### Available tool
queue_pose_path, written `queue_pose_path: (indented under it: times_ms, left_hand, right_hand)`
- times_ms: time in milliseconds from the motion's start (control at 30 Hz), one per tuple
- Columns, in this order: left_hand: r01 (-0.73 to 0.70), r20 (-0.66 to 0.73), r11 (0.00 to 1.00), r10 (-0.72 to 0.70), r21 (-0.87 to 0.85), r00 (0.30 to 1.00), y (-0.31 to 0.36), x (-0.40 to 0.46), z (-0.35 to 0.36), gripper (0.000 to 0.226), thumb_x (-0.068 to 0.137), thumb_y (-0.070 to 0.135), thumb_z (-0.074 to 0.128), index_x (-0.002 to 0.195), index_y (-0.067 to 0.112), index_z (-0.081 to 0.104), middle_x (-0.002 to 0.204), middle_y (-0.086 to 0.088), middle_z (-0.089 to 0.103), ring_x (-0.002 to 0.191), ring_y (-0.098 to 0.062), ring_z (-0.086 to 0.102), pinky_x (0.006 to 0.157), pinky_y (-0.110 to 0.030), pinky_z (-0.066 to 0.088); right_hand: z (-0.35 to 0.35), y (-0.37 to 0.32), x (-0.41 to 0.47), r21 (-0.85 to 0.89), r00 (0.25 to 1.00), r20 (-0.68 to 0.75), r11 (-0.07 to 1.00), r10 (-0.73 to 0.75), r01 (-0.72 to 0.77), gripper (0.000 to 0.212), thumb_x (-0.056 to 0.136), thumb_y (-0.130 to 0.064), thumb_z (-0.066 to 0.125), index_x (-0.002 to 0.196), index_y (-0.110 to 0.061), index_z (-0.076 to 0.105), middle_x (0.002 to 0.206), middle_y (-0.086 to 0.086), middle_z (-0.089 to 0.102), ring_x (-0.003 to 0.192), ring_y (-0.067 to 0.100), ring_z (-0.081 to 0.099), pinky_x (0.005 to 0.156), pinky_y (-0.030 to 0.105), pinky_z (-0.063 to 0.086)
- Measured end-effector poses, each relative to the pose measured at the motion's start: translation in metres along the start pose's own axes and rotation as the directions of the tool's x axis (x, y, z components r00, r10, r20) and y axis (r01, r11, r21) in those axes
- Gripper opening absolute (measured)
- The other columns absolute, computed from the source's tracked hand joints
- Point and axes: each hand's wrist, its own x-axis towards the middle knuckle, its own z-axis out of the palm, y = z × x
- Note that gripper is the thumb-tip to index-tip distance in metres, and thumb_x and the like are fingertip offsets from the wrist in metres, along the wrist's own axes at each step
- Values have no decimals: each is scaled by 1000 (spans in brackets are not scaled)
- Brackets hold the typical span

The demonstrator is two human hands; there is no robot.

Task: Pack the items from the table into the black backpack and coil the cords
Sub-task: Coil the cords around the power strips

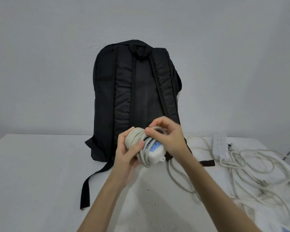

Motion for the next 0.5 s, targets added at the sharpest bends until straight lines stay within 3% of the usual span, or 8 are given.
queue_pose_path:
  times_ms: [67, 133, 167, 200, 267, 333, 433, 500]
  left_hand:
    - [-60, -25, 997, 61, 53, 998, -1, 1, -3, 57, 69, 20, 72, 121, 20, 49, 114, -5, 60, 101, -19, 64, 76, -31, 55]
    - [-110, -21, 985, 114, 133, 993, -3, 1, -5, 64, 61, 29, 76, 119, 22, 50, 110, 1, 61, 101, -17, 63, 78, -30, 53]
    - [-132, -13, 976, 137, 174, 991, -3, 0, -5, 66, 59, 32, 76, 119, 24, 50, 109, 2, 61, 100, -16, 62, 78, -30, 53]
    - [-153, -2, 964, 157, 217, 988, -4, 0, -4, 67, 58, 34, 75, 119, 25, 49, 109, 2, 61, 100, -15, 62, 78, -29, 53]
    - [-174, 21, 947, 175, 271, 984, -5, -1, -2, 69, 57, 35, 75, 119, 26, 48, 110, 2, 59, 100, -14, 62, 78, -28, 54]
    - [-176, 32, 944, 174, 278, 984, -6, -2, -1, 71, 57, 35, 74, 122, 28, 47, 109, 6, 60, 101, -15, 61, 77, -29, 53]
    - [-218, 35, 918, 219, 331, 975, -4, -3, 1, 90, 55, 35, 74, 134, 37, 31, 120, 12, 53, 106, -10, 59, 78, -27, 53]
    - [-226, 42, 889, 229, 398, 973, -2, -3, 4, 110, 51, 35, 74, 139, 42, 8, 127, 17, 40, 108, 1, 57, 78, -20, 52]
  right_hand:
    - [11, 16, -9, -218, 992, -122, 973, 43, -69, 15, 77, -47, 62, 75, -32, 64, 107, 2, 61, 113, 4, 49, 98, 25, 39]
    - [22, 26, -18, -418, 967, -217, 883, 130, -213, 45, 77, -67, 32, 92, -39, 64, 125, 1, 57, 132, 13, 33, 110, 38, 24]
    - [27, 26, -22, -411, 950, -250, 867, 189, -281, 55, 79, -67, 24, 104, -37, 63, 128, 0, 55, 133, 17, 31, 111, 41, 21]
    - [30, 23, -26, -320, 932, -260, 889, 251, -328, 53, 87, -63, 24, 108, -31, 62, 121, -1, 57, 129, 19, 37, 109, 41, 24]
    - [33, 16, -31, -78, 916, -219, 930, 337, -360, 37, 99, -45, 30, 86, -24, 57, 88, -5, 59, 97, 14, 55, 93, 34, 38]
    - [28, 13, -32, -1, 901, -190, 918, 390, -397, 36, 100, -39, 33, 72, -24, 51, 74, -4, 57, 75, 11, 56, 79, 31, 44]
    - [21, 13, -33, 179, 870, -59, 862, 490, -474, 32, 94, -43, 47, 83, -16, 62, 88, 7, 66, 85, 21, 64, 86, 35, 51]
    - [13, 13, -35, 226, 835, 48, 808, 548, -544, 55, 74, -61, 63, 97, -11, 65, 98, 10, 69, 95, 25, 66, 92, 39, 50]
